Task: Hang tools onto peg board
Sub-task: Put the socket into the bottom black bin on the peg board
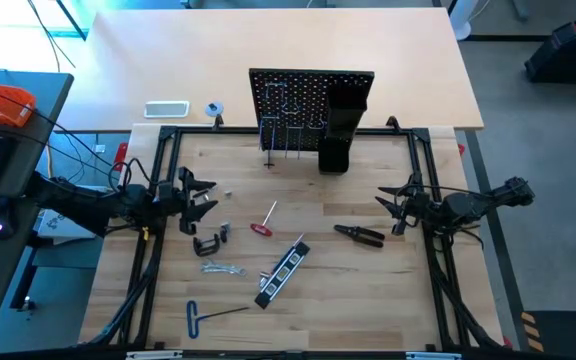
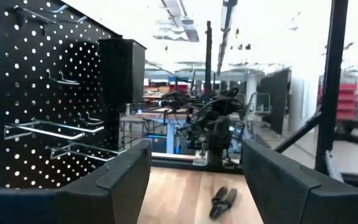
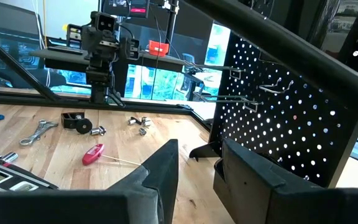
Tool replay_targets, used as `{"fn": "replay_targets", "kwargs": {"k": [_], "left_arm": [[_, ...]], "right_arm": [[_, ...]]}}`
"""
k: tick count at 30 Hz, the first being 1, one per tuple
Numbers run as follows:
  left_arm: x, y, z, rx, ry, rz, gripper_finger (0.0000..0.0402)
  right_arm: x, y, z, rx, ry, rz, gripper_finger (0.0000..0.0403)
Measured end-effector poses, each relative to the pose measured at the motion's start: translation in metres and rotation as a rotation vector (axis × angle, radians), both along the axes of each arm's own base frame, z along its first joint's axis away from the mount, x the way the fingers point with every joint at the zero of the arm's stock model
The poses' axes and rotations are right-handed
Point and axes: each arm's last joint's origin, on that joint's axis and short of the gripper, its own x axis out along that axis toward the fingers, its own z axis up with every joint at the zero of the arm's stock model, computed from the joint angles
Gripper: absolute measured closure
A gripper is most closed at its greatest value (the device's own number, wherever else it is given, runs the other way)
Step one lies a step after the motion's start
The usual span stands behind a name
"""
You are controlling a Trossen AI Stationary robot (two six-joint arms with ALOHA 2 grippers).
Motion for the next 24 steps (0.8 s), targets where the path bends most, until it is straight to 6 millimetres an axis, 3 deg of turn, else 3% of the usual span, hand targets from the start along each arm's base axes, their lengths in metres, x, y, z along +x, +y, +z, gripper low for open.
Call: {"fn": "replay_targets", "kwargs": {"k": [6, 12, 16, 24], "left_arm": [[-0.011, 0.0, 0.025, -0.042, -0.288, -0.074, 0.0163], [-0.03, -0.001, 0.068, 0.076, -0.562, -0.141, 0.0163], [-0.032, -0.001, 0.1, 0.12, -0.535, -0.118, 0.0163], [-0.028, 0.001, 0.17, 0.193, -0.216, -0.05, 0.0163]], "right_arm": [[0.0, 0.0, 0.0, 0.0, 0.0, 0.001, 0.0284], [0.0, 0.0, 0.0, 0.0, 0.0, 0.0, 0.0284], [0.0, 0.0, 0.0, -0.001, 0.002, 0.0, 0.0284], [0.0, 0.0, -0.001, -0.003, 0.008, 0.0, 0.0284]]}}
